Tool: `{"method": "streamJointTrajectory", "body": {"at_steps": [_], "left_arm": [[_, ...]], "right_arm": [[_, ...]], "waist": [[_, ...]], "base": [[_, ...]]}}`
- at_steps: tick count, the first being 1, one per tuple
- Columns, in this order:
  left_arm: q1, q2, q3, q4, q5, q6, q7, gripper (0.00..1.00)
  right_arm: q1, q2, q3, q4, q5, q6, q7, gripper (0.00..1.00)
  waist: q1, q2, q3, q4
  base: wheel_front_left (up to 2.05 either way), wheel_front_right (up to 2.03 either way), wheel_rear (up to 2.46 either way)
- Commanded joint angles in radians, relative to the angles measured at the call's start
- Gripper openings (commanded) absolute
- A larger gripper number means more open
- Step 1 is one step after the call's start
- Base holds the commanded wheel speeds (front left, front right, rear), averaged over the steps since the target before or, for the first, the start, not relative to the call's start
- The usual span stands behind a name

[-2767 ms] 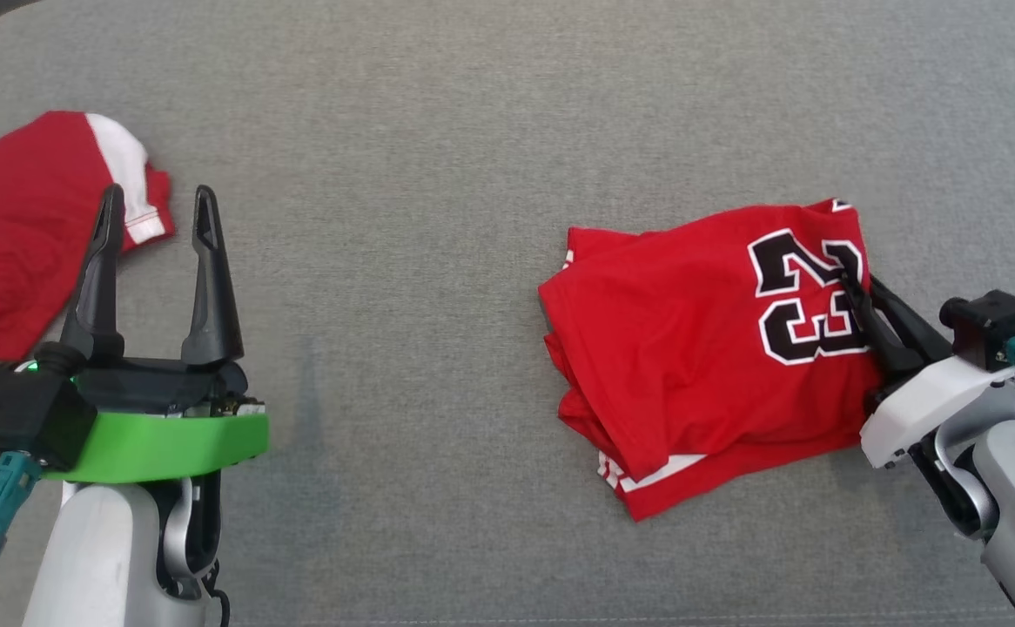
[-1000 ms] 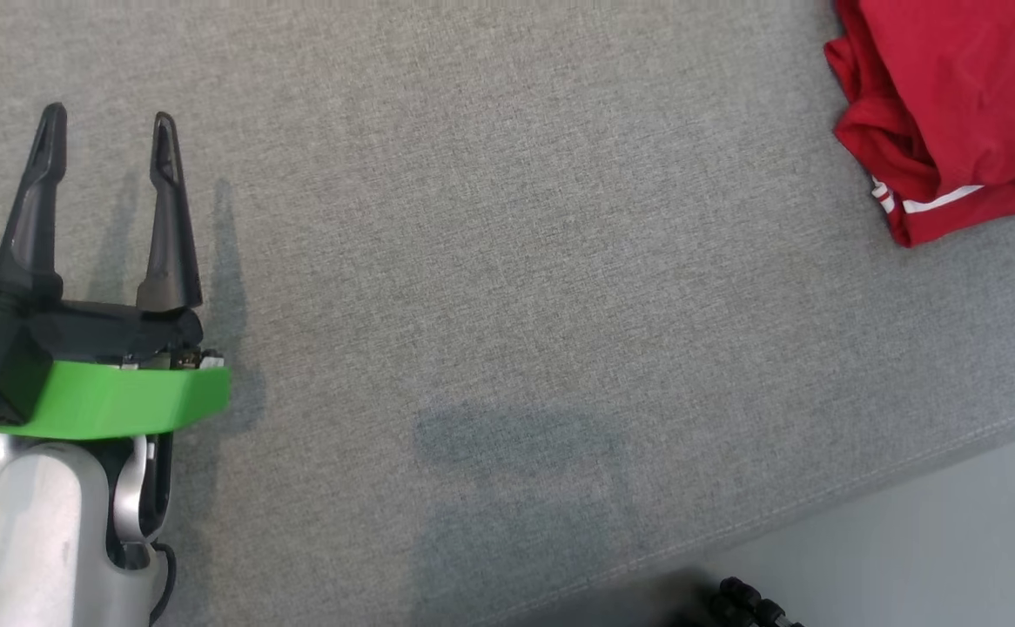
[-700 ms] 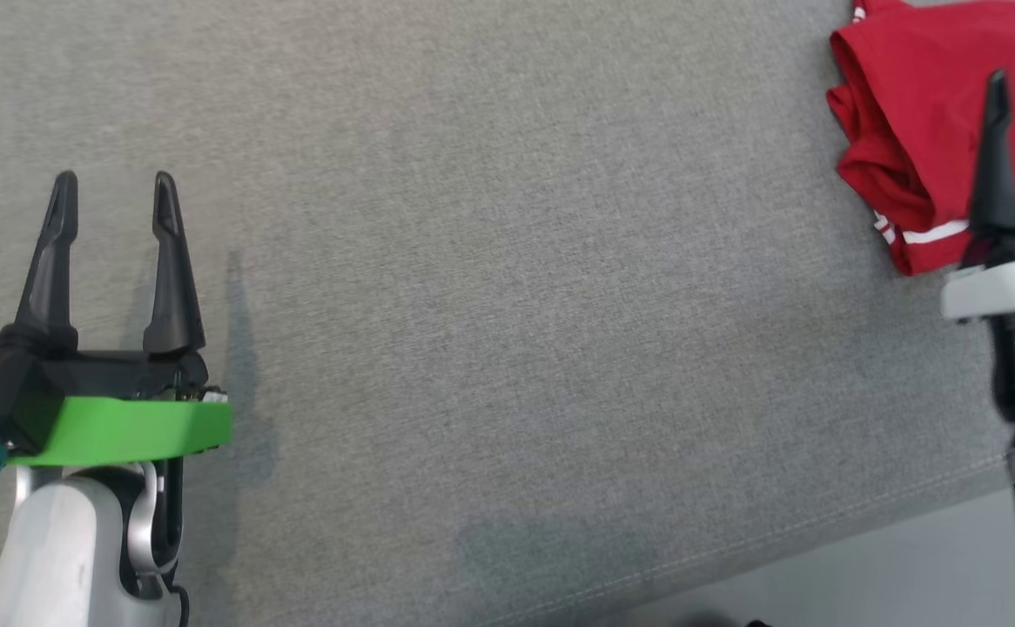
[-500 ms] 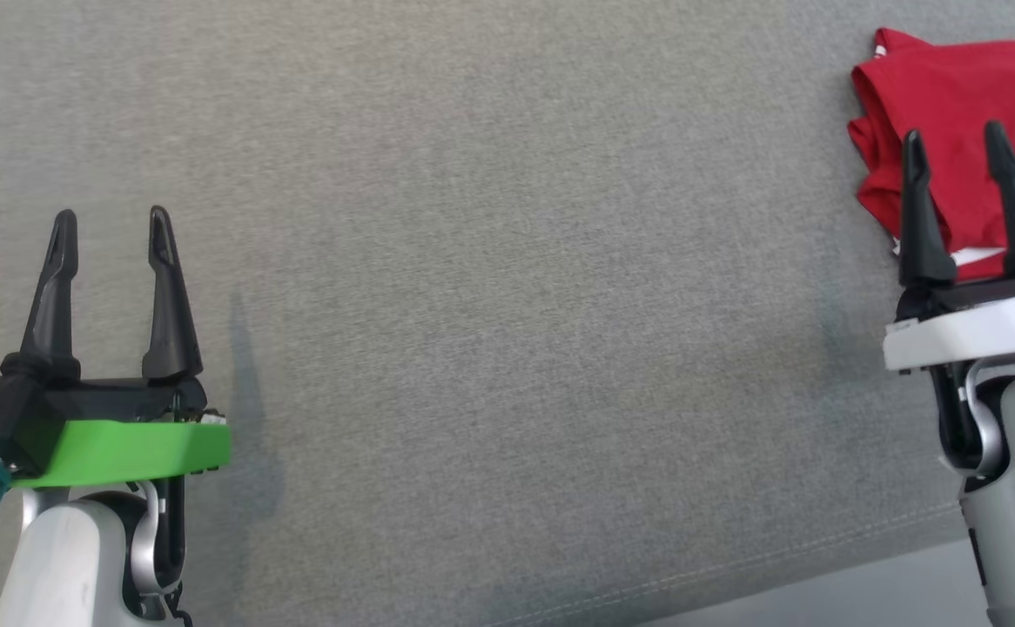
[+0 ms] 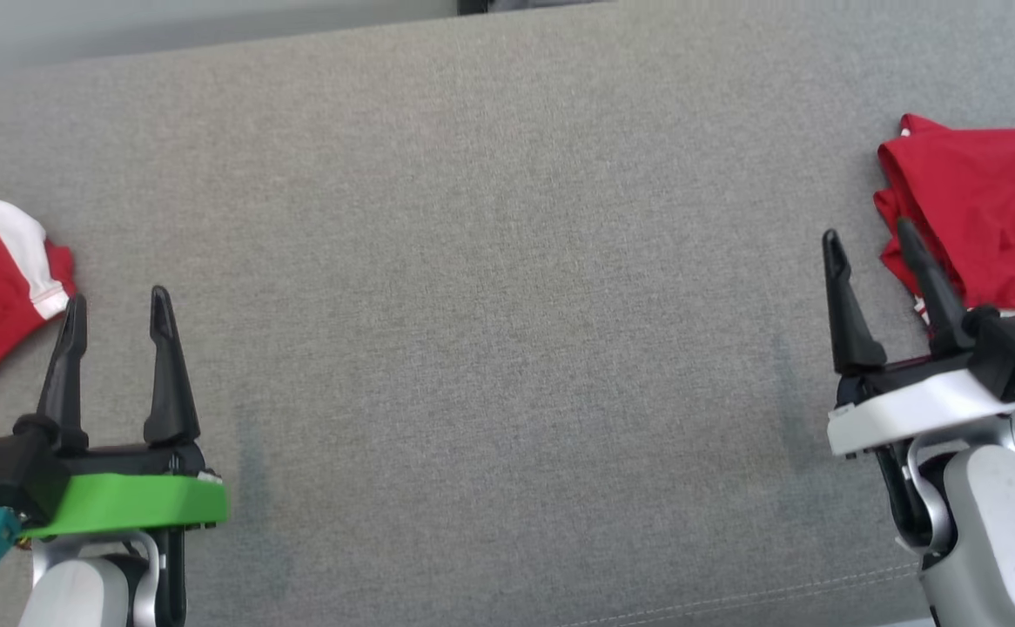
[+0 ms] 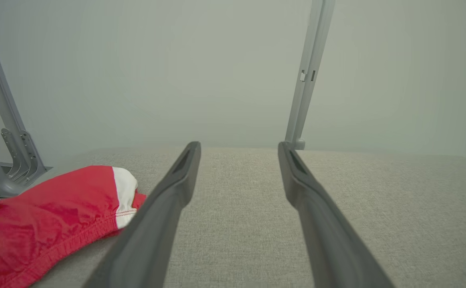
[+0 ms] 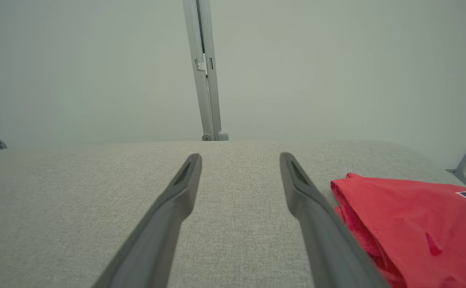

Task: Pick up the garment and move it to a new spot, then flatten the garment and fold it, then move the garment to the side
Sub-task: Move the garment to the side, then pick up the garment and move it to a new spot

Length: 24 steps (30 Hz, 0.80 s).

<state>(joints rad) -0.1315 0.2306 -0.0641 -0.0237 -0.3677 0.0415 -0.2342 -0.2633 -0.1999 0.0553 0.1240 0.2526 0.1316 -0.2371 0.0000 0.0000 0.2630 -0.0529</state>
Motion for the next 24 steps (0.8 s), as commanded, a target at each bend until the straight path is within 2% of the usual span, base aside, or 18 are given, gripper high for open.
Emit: {"method": "streamJointTrajectory", "body": {"at_steps": [1,17,24], "left_arm": [[0.016,0.000,0.002,0.003,-0.002,0.005,0.001,1.00],[0.139,-0.014,-0.028,0.017,-0.017,0.025,0.027,1.00],[0.158,0.002,-0.033,0.010,-0.014,0.030,0.043,1.00]], "right_arm": [[0.017,-0.002,0.003,0.000,0.001,-0.002,0.004,1.00],[0.160,0.011,-0.011,-0.027,-0.012,-0.002,0.043,1.00],[0.199,0.021,-0.032,-0.047,-0.021,-0.002,0.060,1.00]], "waist": [[0.0000,0.0000,-0.044,0.014],[0.0000,0.0000,-0.184,0.004],[0.0000,0.0000,-0.218,-0.001]], "base": [[0.00,0.00,0.00],[0.00,0.00,0.00],[0.00,0.00,0.00]]}}
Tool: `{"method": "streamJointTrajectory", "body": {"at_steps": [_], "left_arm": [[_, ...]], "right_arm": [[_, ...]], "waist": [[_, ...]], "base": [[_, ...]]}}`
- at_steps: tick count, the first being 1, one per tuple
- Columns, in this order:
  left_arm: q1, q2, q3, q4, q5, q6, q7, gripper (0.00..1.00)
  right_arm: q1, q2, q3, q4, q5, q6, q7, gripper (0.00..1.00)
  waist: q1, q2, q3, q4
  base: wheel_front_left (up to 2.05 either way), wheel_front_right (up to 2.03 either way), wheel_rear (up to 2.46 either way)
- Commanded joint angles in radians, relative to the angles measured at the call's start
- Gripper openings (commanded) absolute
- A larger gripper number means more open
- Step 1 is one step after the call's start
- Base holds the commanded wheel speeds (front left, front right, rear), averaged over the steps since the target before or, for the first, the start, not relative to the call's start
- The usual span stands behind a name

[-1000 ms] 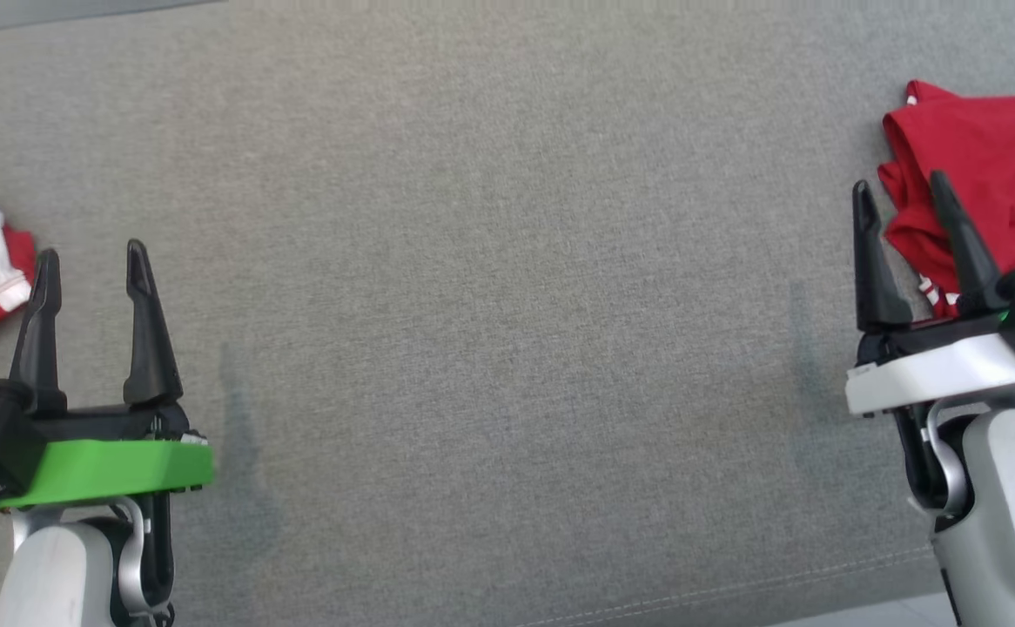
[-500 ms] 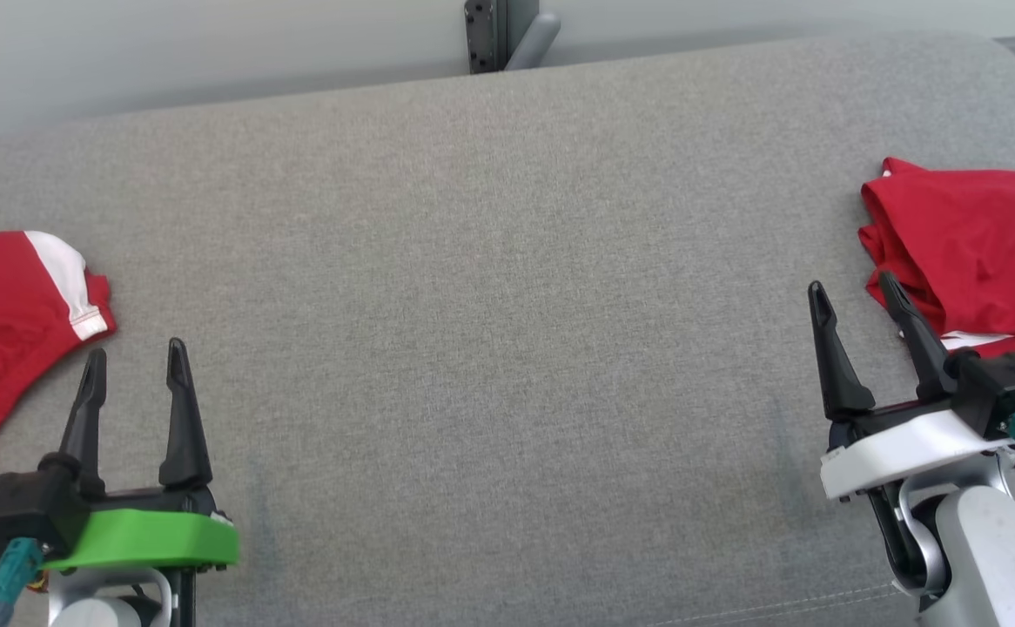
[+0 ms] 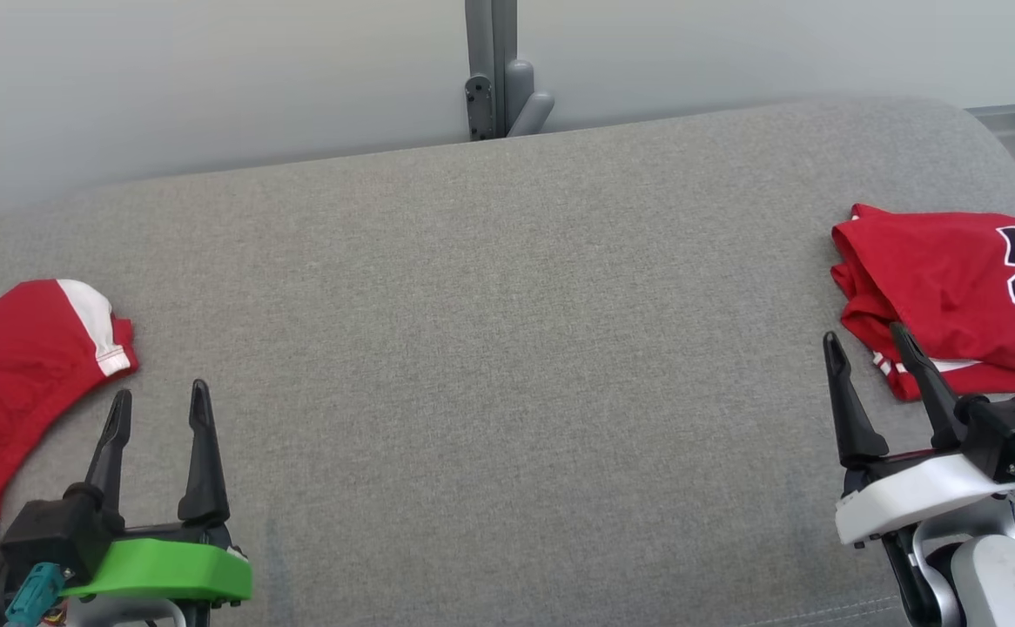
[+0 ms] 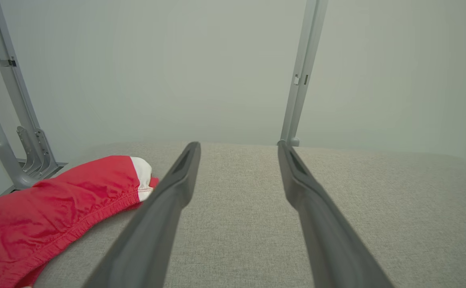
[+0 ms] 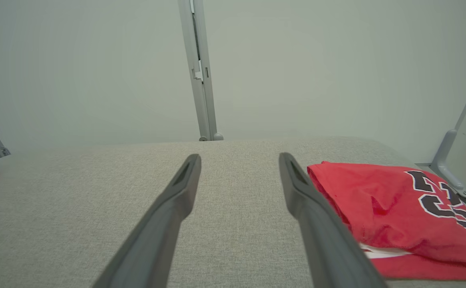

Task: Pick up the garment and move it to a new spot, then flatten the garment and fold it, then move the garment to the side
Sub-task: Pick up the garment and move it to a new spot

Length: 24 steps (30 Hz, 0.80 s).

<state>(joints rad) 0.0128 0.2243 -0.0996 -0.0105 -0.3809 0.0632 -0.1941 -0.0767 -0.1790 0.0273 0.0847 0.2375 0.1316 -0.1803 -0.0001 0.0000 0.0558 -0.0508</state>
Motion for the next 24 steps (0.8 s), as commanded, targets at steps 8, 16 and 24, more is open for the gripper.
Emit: {"method": "streamJointTrajectory", "body": {"at_steps": [8,16,24], "left_arm": [[0.022,0.019,0.002,-0.011,-0.002,0.015,0.014,1.00],[0.018,0.025,-0.001,-0.020,0.001,0.025,0.019,1.00],[0.006,0.024,-0.006,-0.026,0.001,0.033,0.020,1.00]], "right_arm": [[0.029,0.008,-0.015,-0.018,-0.008,-0.002,0.017,1.00],[0.030,0.007,-0.021,-0.022,-0.015,-0.002,0.019,1.00],[0.026,0.010,-0.029,-0.022,-0.018,-0.002,0.015,1.00]], "waist": [[0.0001,0.0000,-0.024,-0.007],[0.0001,0.0000,-0.018,-0.008],[0.0001,0.0000,-0.007,-0.005]], "base": [[0.00,0.00,0.00],[0.00,0.00,0.00],[0.00,0.00,0.00]]}}
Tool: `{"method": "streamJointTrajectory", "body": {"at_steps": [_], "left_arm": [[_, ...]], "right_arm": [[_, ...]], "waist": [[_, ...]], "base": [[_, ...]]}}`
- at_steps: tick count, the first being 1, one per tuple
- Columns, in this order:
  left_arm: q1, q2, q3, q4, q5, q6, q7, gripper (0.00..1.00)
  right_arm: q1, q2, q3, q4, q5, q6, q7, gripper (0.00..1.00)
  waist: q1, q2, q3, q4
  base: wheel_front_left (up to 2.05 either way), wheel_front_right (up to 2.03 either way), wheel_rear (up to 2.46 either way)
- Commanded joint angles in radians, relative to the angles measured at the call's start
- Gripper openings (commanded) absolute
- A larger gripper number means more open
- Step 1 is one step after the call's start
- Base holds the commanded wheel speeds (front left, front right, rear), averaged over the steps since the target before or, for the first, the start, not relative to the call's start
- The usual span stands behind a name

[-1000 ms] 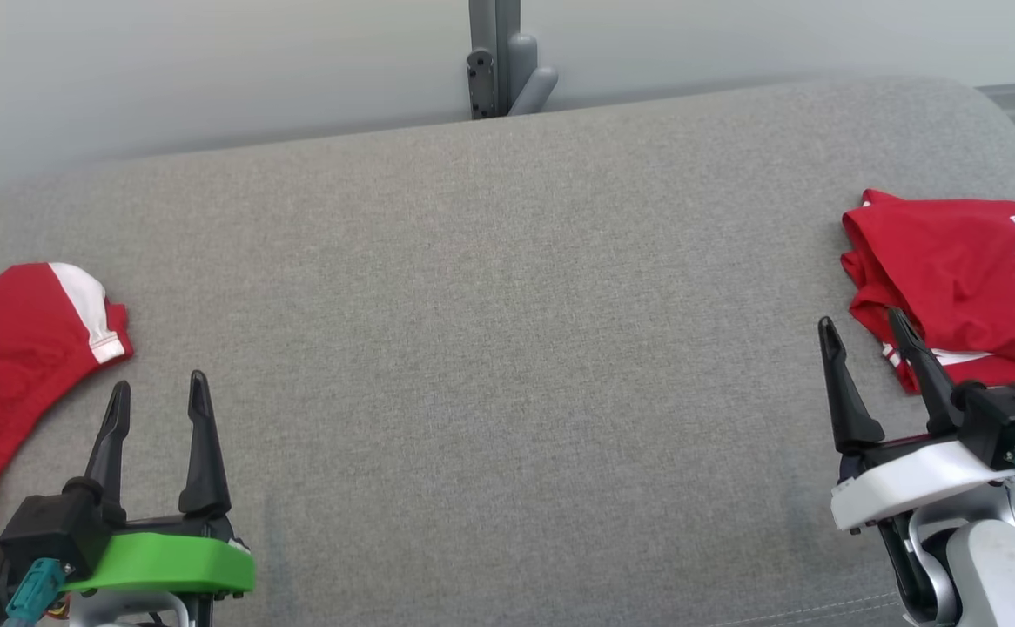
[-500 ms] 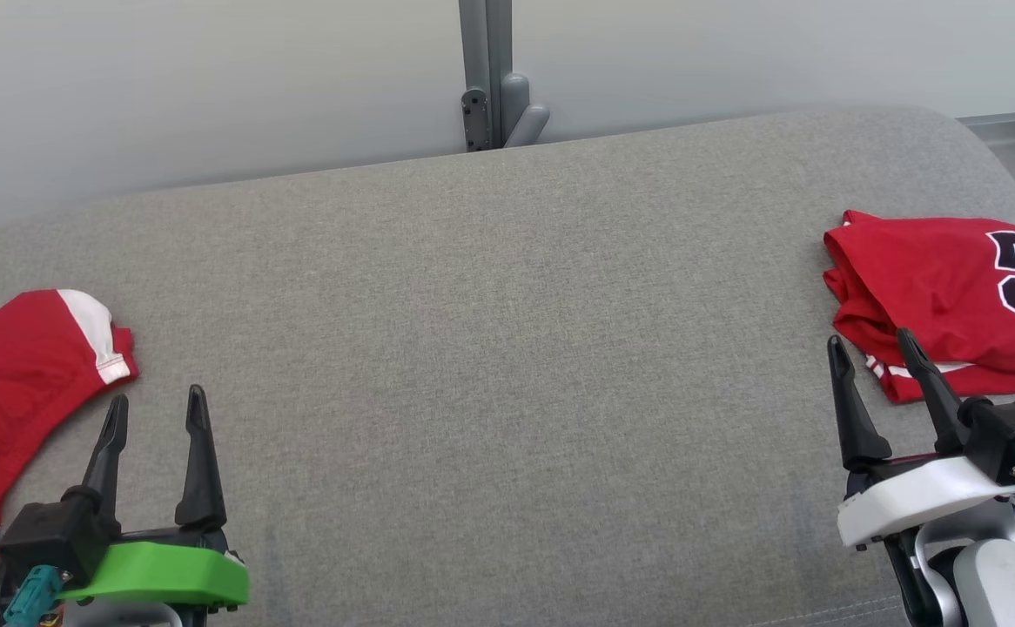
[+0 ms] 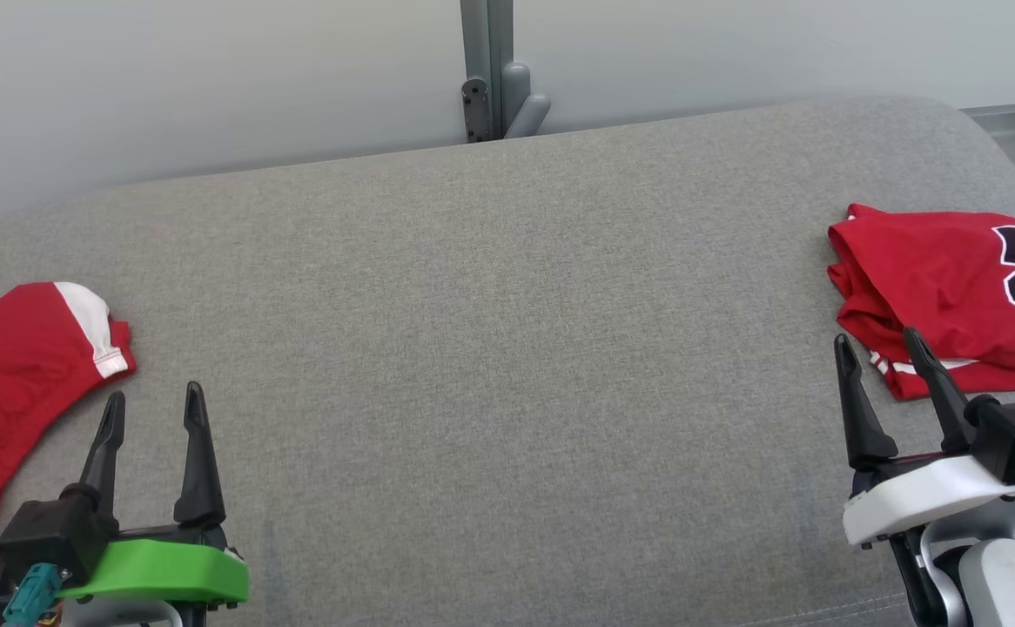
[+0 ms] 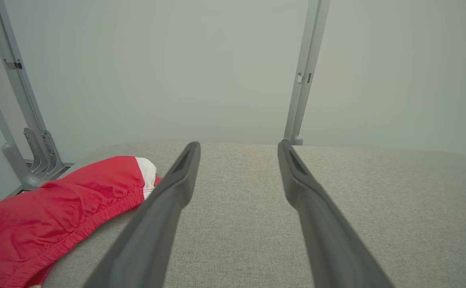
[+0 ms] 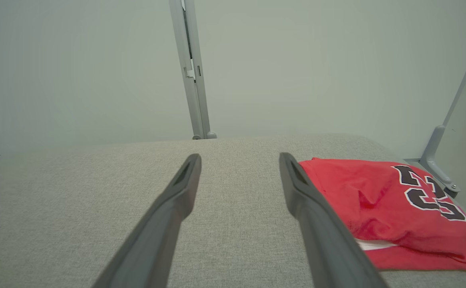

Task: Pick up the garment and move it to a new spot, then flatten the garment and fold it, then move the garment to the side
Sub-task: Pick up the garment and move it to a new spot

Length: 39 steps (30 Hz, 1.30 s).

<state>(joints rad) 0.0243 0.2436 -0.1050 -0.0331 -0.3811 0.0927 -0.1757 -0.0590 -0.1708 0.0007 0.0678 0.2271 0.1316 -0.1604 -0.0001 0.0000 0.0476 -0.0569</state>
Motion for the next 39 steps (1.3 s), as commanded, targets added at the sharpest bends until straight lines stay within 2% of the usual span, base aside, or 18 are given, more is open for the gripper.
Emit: {"method": "streamJointTrajectory", "body": {"at_steps": [1,14,27,39], "left_arm": [[-0.007,0.005,-0.001,-0.004,0.001,0.005,0.000,1.00],[-0.021,0.008,0.000,0.005,-0.014,0.007,-0.010,1.00],[-0.070,-0.001,0.019,0.023,-0.036,0.008,-0.040,1.00],[-0.084,0.007,0.011,0.035,-0.040,-0.014,-0.057,1.00]], "right_arm": [[0.008,0.003,-0.003,-0.005,-0.007,-0.002,-0.005,1.00],[0.016,0.004,-0.017,-0.002,-0.014,-0.002,-0.005,1.00],[0.003,0.005,0.032,-0.042,-0.016,-0.002,0.018,1.00],[-0.022,0.004,0.083,-0.026,-0.004,-0.002,0.023,1.00]], "waist": [[0.0001,0.0000,0.002,0.002],[0.0001,0.0000,-0.008,0.041],[0.0001,0.0000,0.002,0.249],[0.0001,0.0000,0.005,0.360]], "base": [[0.00,0.00,0.00],[0.00,0.00,0.00],[0.00,0.00,0.00],[0.00,0.00,0.00]]}}
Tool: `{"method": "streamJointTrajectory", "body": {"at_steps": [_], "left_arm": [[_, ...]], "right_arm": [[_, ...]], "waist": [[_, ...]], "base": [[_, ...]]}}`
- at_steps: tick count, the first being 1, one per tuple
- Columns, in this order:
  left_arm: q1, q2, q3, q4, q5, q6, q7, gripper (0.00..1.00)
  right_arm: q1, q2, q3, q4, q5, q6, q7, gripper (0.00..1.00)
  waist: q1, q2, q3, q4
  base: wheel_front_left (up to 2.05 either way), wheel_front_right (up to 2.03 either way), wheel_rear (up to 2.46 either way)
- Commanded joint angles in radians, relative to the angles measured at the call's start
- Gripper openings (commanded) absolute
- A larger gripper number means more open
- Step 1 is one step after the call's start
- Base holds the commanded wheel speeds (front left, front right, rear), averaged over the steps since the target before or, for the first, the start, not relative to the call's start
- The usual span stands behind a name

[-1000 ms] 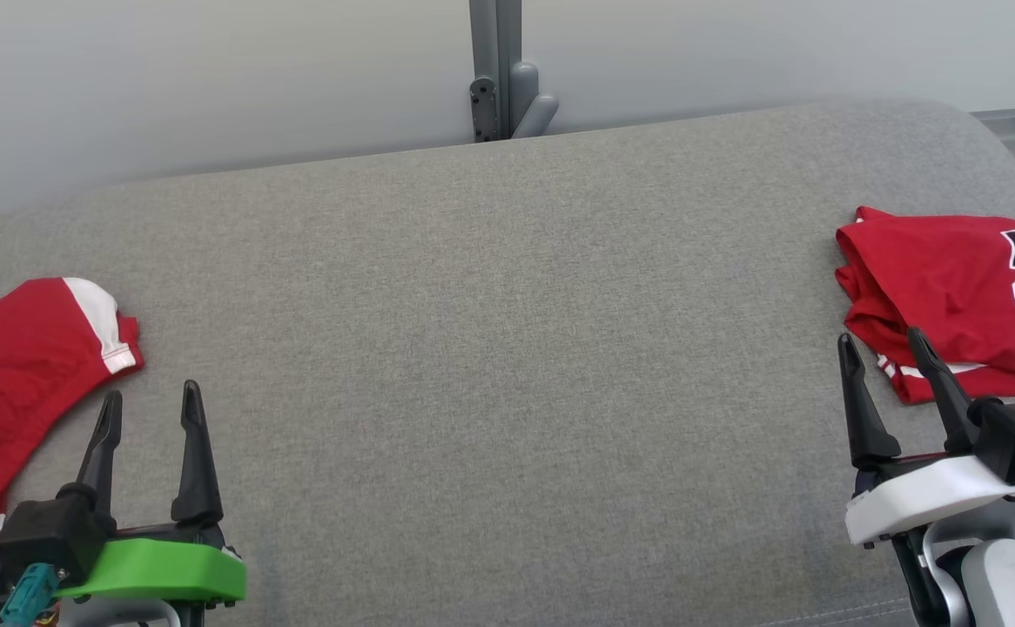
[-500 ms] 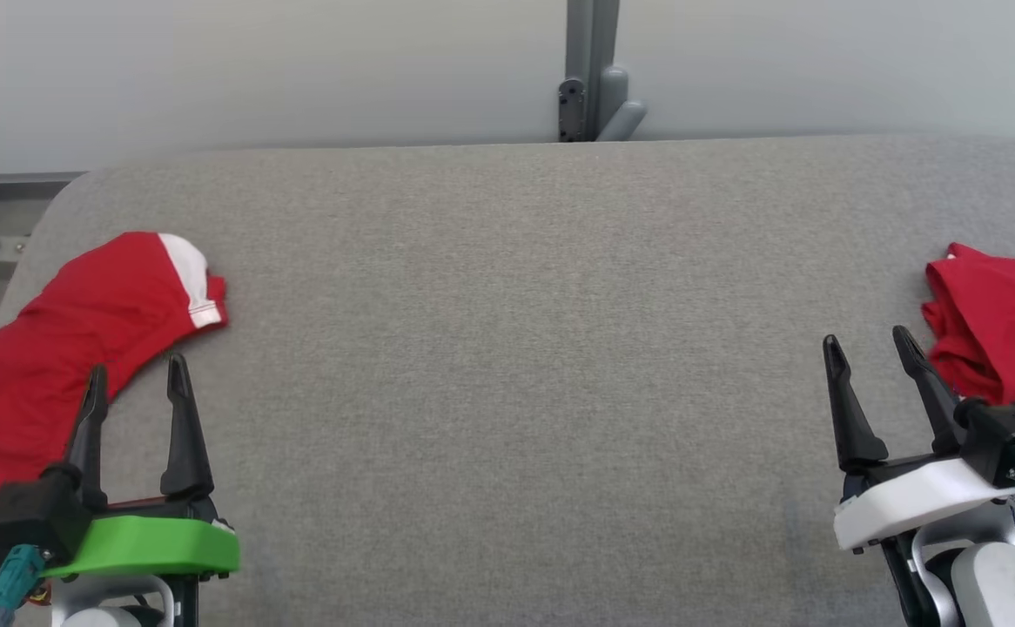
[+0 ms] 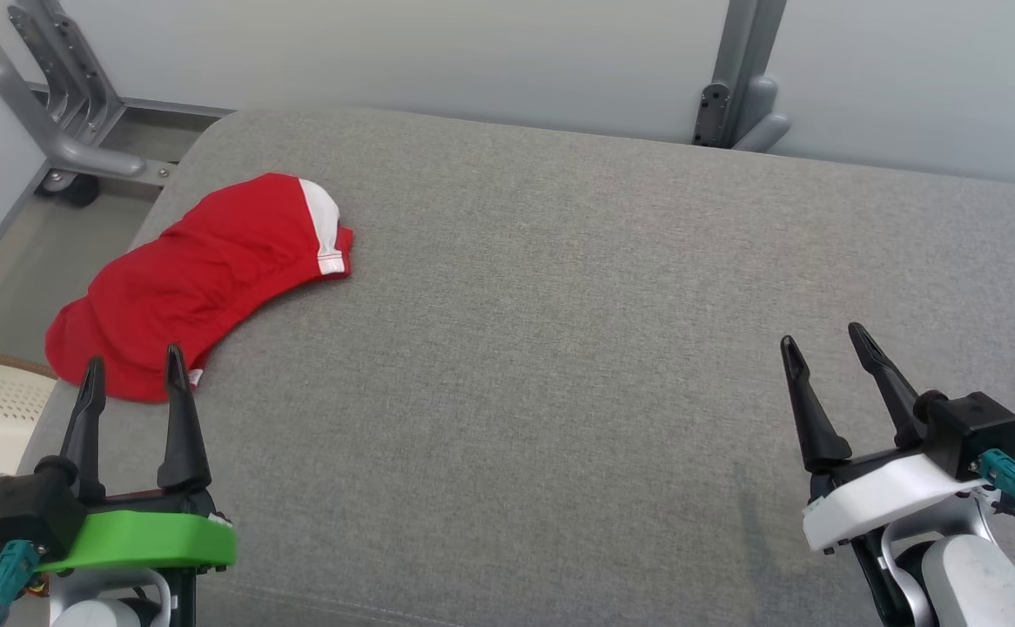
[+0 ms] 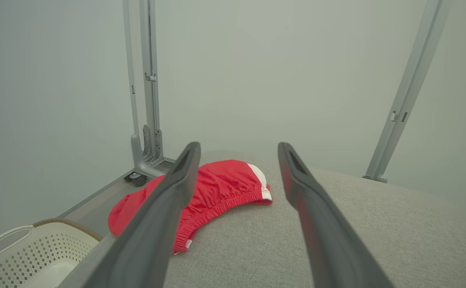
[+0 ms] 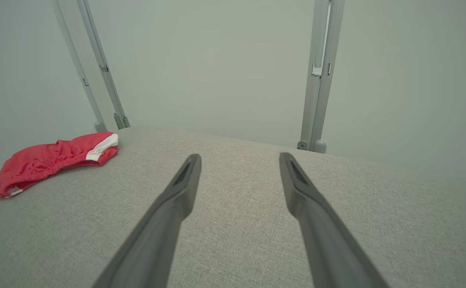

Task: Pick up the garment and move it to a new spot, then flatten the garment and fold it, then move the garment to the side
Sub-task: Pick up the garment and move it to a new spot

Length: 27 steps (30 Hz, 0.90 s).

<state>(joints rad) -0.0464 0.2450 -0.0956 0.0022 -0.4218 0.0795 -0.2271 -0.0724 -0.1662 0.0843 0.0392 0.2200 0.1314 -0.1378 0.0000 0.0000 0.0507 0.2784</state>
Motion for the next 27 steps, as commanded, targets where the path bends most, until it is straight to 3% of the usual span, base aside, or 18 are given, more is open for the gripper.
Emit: {"method": "streamJointTrajectory", "body": {"at_steps": [1,18,27], "left_arm": [[-0.014,0.007,0.000,0.001,0.001,-0.001,-0.006,1.00],[-0.035,0.003,-0.001,0.002,-0.006,0.010,-0.015,1.00],[-0.165,0.008,0.035,0.000,-0.021,-0.007,-0.030,1.00]], "right_arm": [[-0.010,0.000,0.000,0.003,0.003,-0.001,0.000,1.00],[-0.032,-0.008,0.002,-0.003,0.008,-0.001,-0.003,1.00],[-0.104,-0.030,0.021,-0.063,-0.007,-0.001,0.029,1.00]], "waist": [[0.0000,0.0000,0.002,0.028],[0.0000,0.0000,0.039,0.032],[0.0000,0.0000,0.206,-0.042]], "base": [[0.00,0.00,0.00],[0.00,0.00,0.00],[0.00,0.00,0.00]]}}
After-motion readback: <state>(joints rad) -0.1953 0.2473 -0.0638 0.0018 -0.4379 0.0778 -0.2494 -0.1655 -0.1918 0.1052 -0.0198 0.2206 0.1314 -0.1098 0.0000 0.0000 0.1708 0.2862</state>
